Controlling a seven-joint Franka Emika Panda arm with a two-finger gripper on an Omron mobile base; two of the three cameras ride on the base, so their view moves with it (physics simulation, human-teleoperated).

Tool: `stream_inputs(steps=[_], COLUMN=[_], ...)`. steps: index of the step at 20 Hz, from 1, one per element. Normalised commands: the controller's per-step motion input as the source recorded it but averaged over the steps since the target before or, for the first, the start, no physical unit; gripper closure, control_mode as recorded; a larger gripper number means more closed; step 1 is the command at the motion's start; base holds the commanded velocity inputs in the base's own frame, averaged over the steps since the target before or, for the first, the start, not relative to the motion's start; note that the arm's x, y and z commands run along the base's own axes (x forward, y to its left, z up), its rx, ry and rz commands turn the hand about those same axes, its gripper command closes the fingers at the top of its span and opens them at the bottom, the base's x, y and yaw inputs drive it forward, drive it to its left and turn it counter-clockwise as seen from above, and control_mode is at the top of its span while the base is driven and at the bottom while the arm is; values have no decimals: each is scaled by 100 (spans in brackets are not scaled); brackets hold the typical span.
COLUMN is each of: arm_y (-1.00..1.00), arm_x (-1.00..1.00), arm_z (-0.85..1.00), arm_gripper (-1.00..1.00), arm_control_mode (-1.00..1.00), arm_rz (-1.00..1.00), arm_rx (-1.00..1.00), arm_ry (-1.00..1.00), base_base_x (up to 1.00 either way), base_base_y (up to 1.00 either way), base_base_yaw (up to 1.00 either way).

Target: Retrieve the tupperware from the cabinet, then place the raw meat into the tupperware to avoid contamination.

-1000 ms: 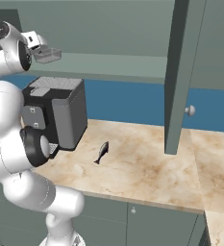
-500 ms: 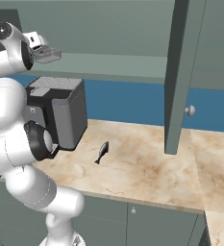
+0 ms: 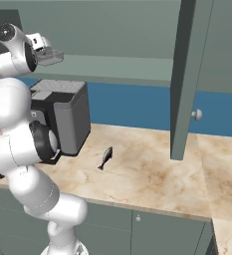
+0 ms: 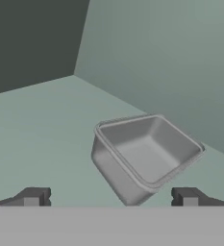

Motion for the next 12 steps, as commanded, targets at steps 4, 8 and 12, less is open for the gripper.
stream_inputs(steps=[4, 8, 12], arm_y=[7, 8, 8], arm_x=[16, 17, 18], arm_z=[-5, -4, -2], arm_gripper=[-100, -100, -100], arm_control_mode=[-100, -100, -100], arm_rz=[0, 0, 0], arm_rx=[0, 0, 0], arm_ry=[0, 0, 0], base_base_x=[0, 0, 0], base_base_y=[0, 0, 0], base_base_yaw=[0, 0, 0])
